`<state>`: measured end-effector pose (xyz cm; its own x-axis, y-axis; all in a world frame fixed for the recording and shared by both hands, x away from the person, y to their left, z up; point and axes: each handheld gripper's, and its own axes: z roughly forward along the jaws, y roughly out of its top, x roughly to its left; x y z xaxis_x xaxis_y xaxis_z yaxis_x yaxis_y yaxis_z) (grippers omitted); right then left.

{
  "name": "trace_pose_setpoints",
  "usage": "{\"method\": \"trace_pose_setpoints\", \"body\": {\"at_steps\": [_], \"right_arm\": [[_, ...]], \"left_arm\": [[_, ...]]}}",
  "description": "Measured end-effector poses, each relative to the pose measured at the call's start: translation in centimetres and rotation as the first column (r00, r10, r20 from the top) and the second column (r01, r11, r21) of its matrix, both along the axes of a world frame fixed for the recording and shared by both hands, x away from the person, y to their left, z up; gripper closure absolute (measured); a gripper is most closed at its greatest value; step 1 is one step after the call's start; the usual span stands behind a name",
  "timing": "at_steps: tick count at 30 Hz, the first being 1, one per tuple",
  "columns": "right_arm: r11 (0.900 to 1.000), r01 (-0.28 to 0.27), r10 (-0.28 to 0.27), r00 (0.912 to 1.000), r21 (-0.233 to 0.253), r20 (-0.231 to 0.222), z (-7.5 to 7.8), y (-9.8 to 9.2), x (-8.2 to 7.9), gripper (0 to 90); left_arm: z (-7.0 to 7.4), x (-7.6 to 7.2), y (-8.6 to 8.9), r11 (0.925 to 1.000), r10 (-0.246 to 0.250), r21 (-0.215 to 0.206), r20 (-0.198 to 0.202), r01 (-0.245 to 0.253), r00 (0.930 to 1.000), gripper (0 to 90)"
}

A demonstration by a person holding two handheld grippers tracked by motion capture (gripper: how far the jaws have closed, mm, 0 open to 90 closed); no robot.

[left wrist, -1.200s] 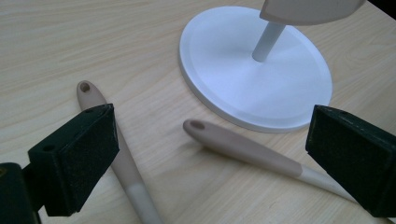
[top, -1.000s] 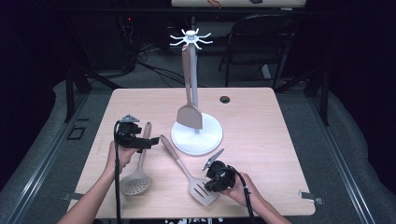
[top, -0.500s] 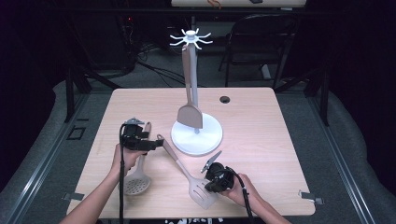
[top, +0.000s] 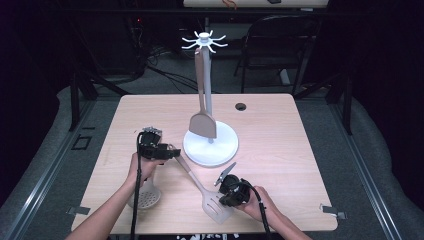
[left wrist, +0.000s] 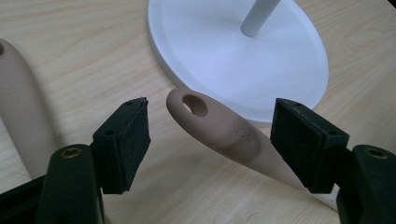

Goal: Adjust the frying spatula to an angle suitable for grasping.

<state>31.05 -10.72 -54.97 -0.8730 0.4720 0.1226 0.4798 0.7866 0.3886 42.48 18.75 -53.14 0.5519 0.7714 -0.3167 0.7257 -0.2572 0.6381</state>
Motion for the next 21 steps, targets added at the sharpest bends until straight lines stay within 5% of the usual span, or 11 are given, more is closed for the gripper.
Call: {"method": "trace_pose_setpoints", "body": {"at_steps": [13, 16, 21], "right_arm": [[1.0, -0.007, 0.007, 1.0, -0.009, 0.004, 0.05, 0.12, -0.03, 89.3], [1.0, -0.002, 0.002, 0.9997, 0.009, -0.026, 0.09, 0.15, 0.06, 83.7], [0.998, 0.014, -0.012, 0.9993, 0.054, -0.035, 0.21, 0.18, 0.29, 71.3]], "left_arm": [[-0.47, 0.04, -0.04, 0.9985, -0.004, -0.054, -0.01, 0.004, 0.9999, 43.3], [-0.52, 0.03, 0.43, 0.9957, 0.008, -0.092, -0.026, -0.01, 0.9996, 47.4], [-0.01, -0.54, 0.61, 0.9957, 0.017, -0.091, -0.012, -0.018, 0.9998, 48.8]]}}
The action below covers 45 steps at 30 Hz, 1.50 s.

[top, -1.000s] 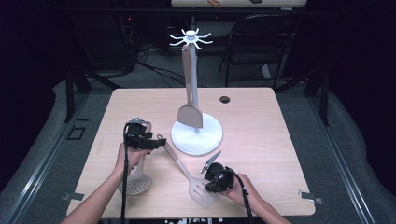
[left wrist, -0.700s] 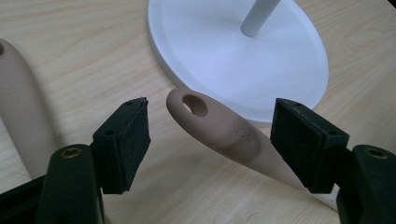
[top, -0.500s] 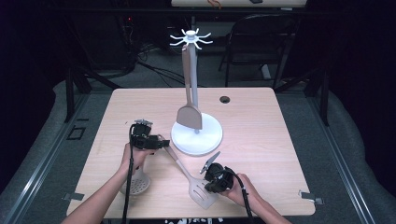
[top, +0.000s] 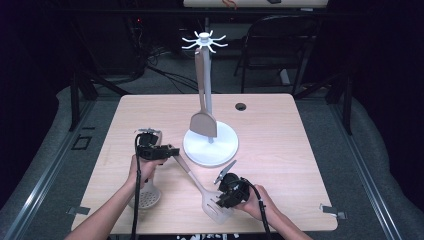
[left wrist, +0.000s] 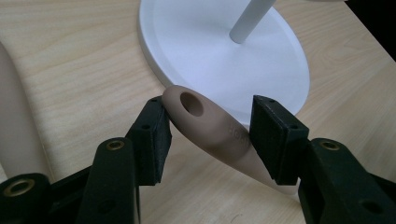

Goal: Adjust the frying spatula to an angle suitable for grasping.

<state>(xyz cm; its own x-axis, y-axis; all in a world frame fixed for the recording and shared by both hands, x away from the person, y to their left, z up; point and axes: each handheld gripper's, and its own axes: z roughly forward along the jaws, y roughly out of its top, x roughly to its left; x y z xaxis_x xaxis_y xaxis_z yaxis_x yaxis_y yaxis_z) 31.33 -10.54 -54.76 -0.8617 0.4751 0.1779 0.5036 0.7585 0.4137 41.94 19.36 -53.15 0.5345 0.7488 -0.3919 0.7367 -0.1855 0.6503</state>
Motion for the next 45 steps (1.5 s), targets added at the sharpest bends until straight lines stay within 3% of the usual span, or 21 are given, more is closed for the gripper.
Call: {"method": "trace_pose_setpoints", "body": {"at_steps": [4, 5, 11, 18, 20, 22, 27, 34, 41, 45], "right_arm": [[1.0, 0.022, -0.023, 0.9989, 0.021, 0.041, 0.7, 0.5, 0.4, 68.3], [0.998, 0.039, -0.041, 0.9982, 0.047, 0.044, 0.7, 0.9, 0.5, 67.8], [0.993, 0.08, -0.09, 0.9888, 0.086, 0.119, 0.7, 3.7, 1.6, 65.0], [0.991, 0.079, -0.091, 0.9904, 0.109, 0.104, -0.7, 5.5, 2.8, 66.8], [0.992, 0.077, -0.087, 0.9918, 0.103, 0.093, -0.9, 5.7, 3.0, 69.8], [0.989, 0.079, -0.09, 0.9925, 0.128, 0.083, -1.0, 5.7, 3.1, 73.9], [0.985, 0.083, -0.1, 0.9887, 0.15, 0.112, -0.7, 5.5, 3.0, 75.8], [0.979, 0.092, -0.119, 0.9823, 0.18, 0.145, 0.7, 4.9, 3.2, 77.7], [0.972, 0.092, -0.127, 0.9805, 0.218, 0.15, 1.6, 4.9, 3.1, 77.9], [0.968, 0.093, -0.131, 0.9791, 0.234, 0.155, 2.0, 4.8, 3.1, 77.9]], "left_arm": [[0.6, -0.6, 0.2, 1.0, 0.002, 0.007, 0.018, -0.002, 0.9998, 49.2], [0.7, -0.8, 0.2, 0.9999, 0.005, 0.01, 0.023, -0.005, 0.9997, 49.3], [1.3, -1.4, 0.4, 0.9999, 0.01, 0.01, 0.04, -0.011, 0.9991, 50.1], [1.9, -2.1, 0.5, 0.9998, 0.019, 0.005, 0.054, -0.019, 0.9983, 50.9], [2.1, -2.2, 0.5, 0.9998, 0.015, 0.014, 0.069, -0.015, 0.9975, 51.1], [2.3, -2.5, 0.4, 0.9996, 0.019, 0.018, 0.084, -0.02, 0.9963, 51.0], [2.8, -3.0, 0.4, 0.9996, 0.026, 0.003, 0.121, -0.026, 0.9923, 50.4], [3.6, -4.2, 0.1, 0.9985, 0.02, -0.054, 0.174, -0.011, 0.9846, 44.4], [3.5, -5.5, -1.8, 0.9949, -0.044, -0.081, 0.192, 0.06, 0.9805, 53.5], [3.4, -5.9, -2.6, 0.9928, -0.054, -0.093, 0.228, 0.076, 0.9723, 57.9]]}}
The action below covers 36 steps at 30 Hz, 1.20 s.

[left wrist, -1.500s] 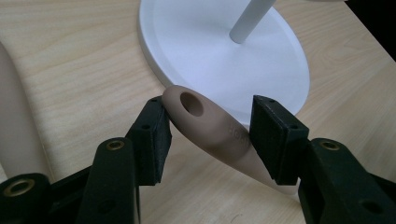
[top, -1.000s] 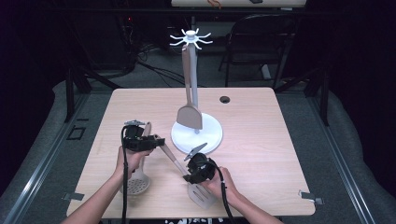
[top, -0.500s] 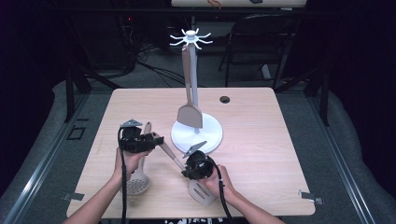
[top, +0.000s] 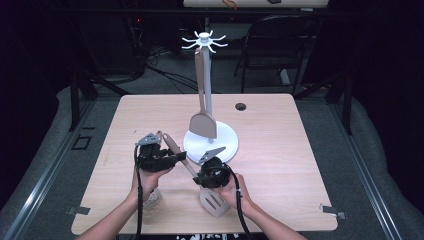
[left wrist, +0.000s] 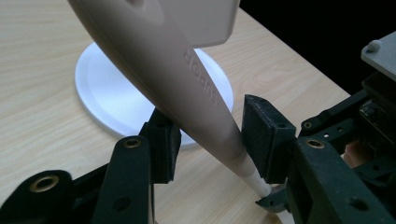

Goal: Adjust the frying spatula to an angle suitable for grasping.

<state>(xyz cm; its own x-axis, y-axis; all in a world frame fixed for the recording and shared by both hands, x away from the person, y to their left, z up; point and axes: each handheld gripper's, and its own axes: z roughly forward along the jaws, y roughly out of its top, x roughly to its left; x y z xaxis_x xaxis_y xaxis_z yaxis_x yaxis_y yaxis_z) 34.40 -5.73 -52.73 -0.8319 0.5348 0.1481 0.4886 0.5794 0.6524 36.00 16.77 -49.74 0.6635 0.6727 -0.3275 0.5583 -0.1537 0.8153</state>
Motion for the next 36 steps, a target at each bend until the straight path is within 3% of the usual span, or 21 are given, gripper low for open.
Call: {"method": "trace_pose_setpoints", "body": {"at_steps": [3, 8, 19, 24, 27, 30, 34, 36], "right_arm": [[1.0, 0.006, -0.006, 1.0, 0.017, -0.005, 0.2, -0.2, 0.1, 77.9], [0.999, 0.013, -0.012, 0.9999, 0.044, -0.008, 0.5, -0.3, 0.2, 77.9], [0.998, 0.026, -0.025, 0.9996, 0.057, -0.015, 0.5, -0.4, 0.2, 77.8], [0.997, 0.02, -0.022, 0.9995, 0.078, 0.022, 1.3, -0.4, -0.1, 77.5], [0.996, 0.009, -0.013, 0.9987, 0.092, 0.049, 2.0, -0.5, -0.4, 77.1], [0.995, 0.001, -0.01, 0.9968, 0.104, 0.08, 2.8, -0.4, -0.8, 76.9], [0.993, -0.016, 0.003, 0.9936, 0.117, 0.113, 3.5, -0.6, -1.1, 72.0], [0.993, -0.022, 0.009, 0.9938, 0.112, 0.111, 3.7, -0.8, -1.2, 68.3]], "left_arm": [[-0.4, -0.2, -0.5, 0.9996, -0.019, -0.019, -0.018, 0.019, 0.9997, 59.3], [-1.1, -0.6, -1.5, 0.9986, -0.052, -0.007, -0.037, 0.052, 0.998, 63.8], [-1.2, -0.8, -1.7, 0.9973, -0.054, -0.05, -0.025, 0.053, 0.9982, 68.0], [-0.4, -1.1, -1.4, 0.9855, -0.085, -0.149, -0.014, 0.082, 0.9963, 73.5], [0.5, -1.6, -1.5, 0.977, -0.104, -0.186, 0.016, 0.105, 0.9945, 76.4], [1.4, -2.0, -1.6, 0.9731, -0.124, -0.189, 0.052, 0.132, 0.9909, 76.8], [1.9, -2.0, -1.4, 0.9641, -0.141, -0.219, 0.056, 0.15, 0.9885, 76.9], [2.1, -2.1, -1.3, 0.9639, -0.142, -0.219, 0.063, 0.152, 0.9879, 76.9]]}}
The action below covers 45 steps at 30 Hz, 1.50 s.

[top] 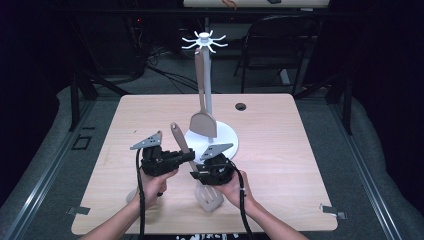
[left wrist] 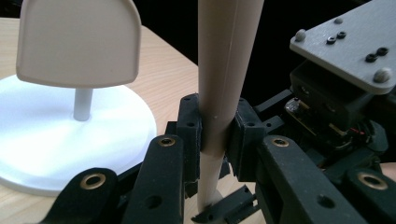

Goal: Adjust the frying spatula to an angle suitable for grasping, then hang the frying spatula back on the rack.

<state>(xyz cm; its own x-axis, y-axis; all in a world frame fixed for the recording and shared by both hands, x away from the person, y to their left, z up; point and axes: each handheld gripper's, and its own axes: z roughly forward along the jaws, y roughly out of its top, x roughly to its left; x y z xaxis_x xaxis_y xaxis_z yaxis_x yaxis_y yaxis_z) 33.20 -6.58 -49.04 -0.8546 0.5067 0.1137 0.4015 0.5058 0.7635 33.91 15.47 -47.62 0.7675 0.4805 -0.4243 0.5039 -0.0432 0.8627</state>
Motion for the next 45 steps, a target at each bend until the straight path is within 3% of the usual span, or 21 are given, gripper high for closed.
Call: {"method": "trace_pose_setpoints", "body": {"at_steps": [4, 10, 14, 17, 22, 25, 29, 37, 45], "right_arm": [[1.0, 0.001, -0.001, 1.0, 0.011, -0.008, 0.3, -1.2, 0.1, 57.1], [1.0, 0.006, -0.007, 0.9995, -0.029, -0.032, 0.8, -3.4, 0.2, 36.8], [0.992, 0.01, -0.021, 0.9965, -0.125, -0.081, 0.5, -4.9, 0.5, 27.1], [0.989, 0.031, -0.044, 0.9954, -0.147, -0.086, 0.1, -6.2, 0.8, 22.1], [0.983, 0.02, -0.043, 0.9918, -0.184, -0.121, -0.3, -8.4, 1.6, 14.6], [0.982, 0.06, -0.083, 0.9882, -0.179, -0.129, -0.5, -10.1, 1.9, 9.9], [0.974, 0.134, -0.157, 0.9809, -0.183, -0.115, -0.7, -11.8, 2.3, 0.0], [0.957, 0.206, -0.233, 0.9656, -0.206, -0.116, -1.0, -13.9, 3.4, 0.0], [0.945, 0.24, -0.263, 0.9609, -0.222, -0.085, -0.7, -14.7, 3.7, 0.0]], "left_arm": [[0.2, 0.1, 0.1, 1.0, 0.002, 0.0, 0.018, -0.002, 0.9998, 76.9], [0.2, 0.3, 0.5, 1.0, 0.007, 0.004, 0.016, -0.007, 0.9998, 76.8], [0.4, 0.4, 0.5, 0.9999, -0.001, 0.01, 0.028, 0.001, 0.9996, 76.8], [0.5, 0.4, 0.5, 0.9999, -0.007, 0.009, 0.029, 0.006, 0.9996, 76.8], [0.9, 0.3, 0.6, 0.9998, -0.017, -0.004, 0.027, 0.017, 0.9995, 76.8], [1.5, 0.3, 0.6, 0.9997, -0.024, 0.0, 0.049, 0.024, 0.9985, 76.9], [2.1, 0.4, 0.6, 0.9997, -0.021, -0.01, 0.06, 0.022, 0.998, 76.9], [2.9, 0.9, -0.2, 0.9986, -0.05, 0.022, 0.077, 0.049, 0.9958, 76.9], [3.4, 1.6, -1.8, 0.9955, -0.083, 0.053, 0.078, 0.079, 0.9936, 76.9]]}}
